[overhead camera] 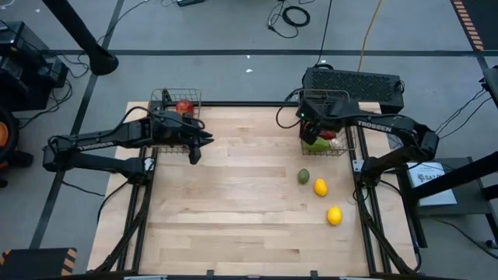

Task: Sort produce into baskets
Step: Put the garlic into the right wire basket, then put the lime into the left wire basket

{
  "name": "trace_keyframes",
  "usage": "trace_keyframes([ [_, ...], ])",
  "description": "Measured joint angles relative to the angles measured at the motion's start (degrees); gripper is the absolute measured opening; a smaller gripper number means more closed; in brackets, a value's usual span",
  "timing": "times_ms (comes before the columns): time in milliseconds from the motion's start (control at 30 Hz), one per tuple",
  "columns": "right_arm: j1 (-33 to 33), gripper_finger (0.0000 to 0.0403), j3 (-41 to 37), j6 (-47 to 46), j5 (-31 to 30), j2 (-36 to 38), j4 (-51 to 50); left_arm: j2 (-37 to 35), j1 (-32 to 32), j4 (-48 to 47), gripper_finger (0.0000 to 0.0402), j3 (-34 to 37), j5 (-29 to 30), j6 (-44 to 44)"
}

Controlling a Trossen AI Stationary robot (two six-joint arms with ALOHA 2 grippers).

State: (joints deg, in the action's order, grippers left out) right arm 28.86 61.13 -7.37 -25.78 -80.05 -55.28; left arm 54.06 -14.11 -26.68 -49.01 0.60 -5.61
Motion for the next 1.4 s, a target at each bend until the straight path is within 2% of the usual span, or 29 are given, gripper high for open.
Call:
trace_keyframes([
  [133,0.1,0.0171,-3.1,-2.3,0.0,0.0,4.4,0.0,0.0,0.6,0.0089,0.0,0.0,0.0],
  [367,0.0,0.0171,-7.2,-7.1,0.2,0.0,5.0,-0.1,0.0,0.5,0.0089,0.0,0.0,0.0],
  [600,0.0,0.0178,-10.1,-7.2,0.4,0.0,10.0,-0.1,0.0,0.5,0.0089,0.0,0.0,-0.1],
  [733,0.0,0.0201,-10.1,-7.5,-0.5,0.1,10.4,-0.1,0.0,0.5,0.0089,0.0,0.0,-1.1],
  [933,-1.0,0.0259,-7.4,-7.1,-3.8,2.8,8.2,-0.1,0.0,0.5,0.0089,0.0,0.1,-1.2],
  [1067,-3.0,0.0285,-2.5,-6.9,-4.5,6.2,5.4,-0.1,0.0,0.5,0.0089,0.0,0.1,-1.2],
  [1200,-7.2,0.0292,4.2,-10.9,-4.1,10.0,0.9,-0.1,0.0,0.5,0.0089,0.0,0.1,-1.5],
  [1400,-20.2,0.0292,8.5,-19.7,0.5,14.8,-0.4,-0.1,0.0,0.5,0.0089,0.0,0.1,-1.5],
])
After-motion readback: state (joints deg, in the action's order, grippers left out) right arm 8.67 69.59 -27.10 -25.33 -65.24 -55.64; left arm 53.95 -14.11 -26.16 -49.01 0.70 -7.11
